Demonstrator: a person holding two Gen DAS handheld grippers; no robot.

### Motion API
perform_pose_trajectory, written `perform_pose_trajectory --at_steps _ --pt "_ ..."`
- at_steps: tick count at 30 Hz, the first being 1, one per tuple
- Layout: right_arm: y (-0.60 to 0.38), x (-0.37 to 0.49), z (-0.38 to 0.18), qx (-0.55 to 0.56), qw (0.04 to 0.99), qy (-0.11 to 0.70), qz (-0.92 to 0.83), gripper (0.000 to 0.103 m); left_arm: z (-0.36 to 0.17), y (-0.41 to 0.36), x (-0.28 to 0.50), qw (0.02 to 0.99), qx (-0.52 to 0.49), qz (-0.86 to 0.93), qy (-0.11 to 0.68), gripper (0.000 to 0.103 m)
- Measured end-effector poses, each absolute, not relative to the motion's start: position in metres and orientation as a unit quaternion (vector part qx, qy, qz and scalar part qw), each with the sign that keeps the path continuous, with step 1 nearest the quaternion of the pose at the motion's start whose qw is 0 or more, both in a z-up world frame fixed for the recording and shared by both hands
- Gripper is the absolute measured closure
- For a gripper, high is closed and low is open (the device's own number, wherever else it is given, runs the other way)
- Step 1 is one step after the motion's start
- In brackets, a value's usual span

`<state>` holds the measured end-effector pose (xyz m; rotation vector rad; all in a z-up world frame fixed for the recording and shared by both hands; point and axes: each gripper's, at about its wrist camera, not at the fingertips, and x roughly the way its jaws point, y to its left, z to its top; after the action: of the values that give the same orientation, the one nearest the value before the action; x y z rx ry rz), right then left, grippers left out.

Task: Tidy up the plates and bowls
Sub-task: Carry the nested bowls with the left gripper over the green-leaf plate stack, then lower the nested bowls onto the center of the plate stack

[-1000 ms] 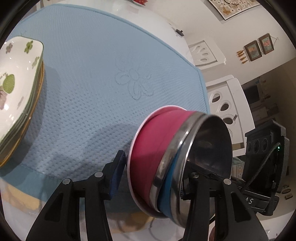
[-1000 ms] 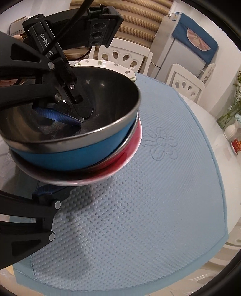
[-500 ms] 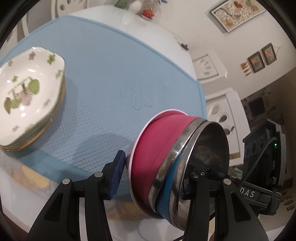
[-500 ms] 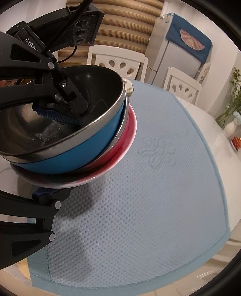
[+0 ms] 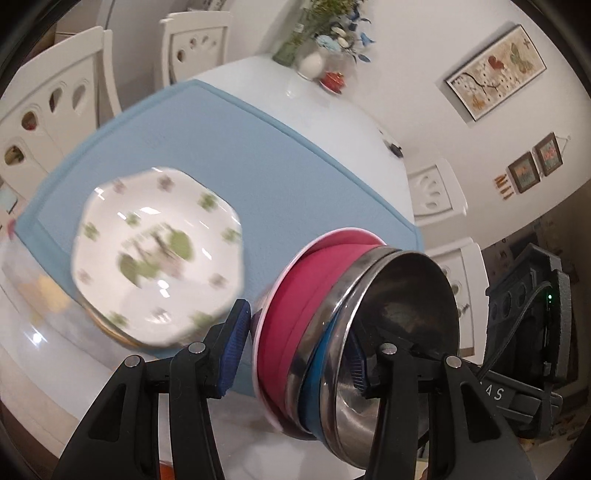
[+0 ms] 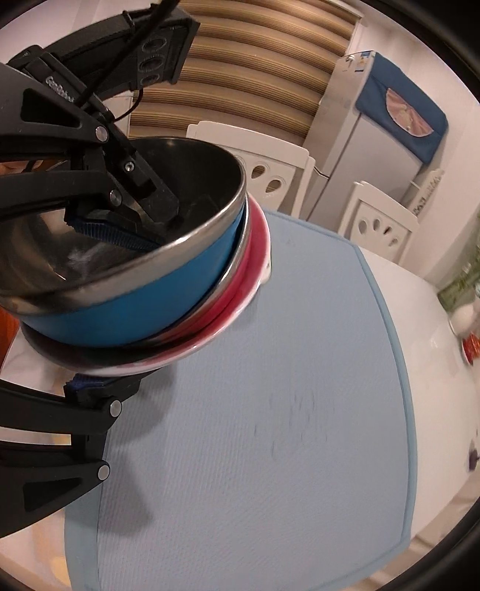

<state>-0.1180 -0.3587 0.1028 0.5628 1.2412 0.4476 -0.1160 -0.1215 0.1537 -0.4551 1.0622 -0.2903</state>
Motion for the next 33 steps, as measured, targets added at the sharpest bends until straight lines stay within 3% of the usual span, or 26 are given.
perform_pose_trajectory --at_steps 12,24,33 --pt "-0.235 -0.071 0.080 0.267 0.735 0.604 0.155 0.048 0.121 -0.013 -0.047 0.793 -0.199 -0.177 0.548 0.059" --pt "-0.218 -0.053 0.044 0.289 0.702 0.648 0.052 0.048 0.076 -0.008 -0.011 0.740 -0.179 -0.227 0.607 0.059" --pt "-0.223 -0.049 0.047 0.330 0.705 0.627 0.026 0.049 0.075 -0.004 0.002 0.735 -0.166 -0.245 0.611 0.059"
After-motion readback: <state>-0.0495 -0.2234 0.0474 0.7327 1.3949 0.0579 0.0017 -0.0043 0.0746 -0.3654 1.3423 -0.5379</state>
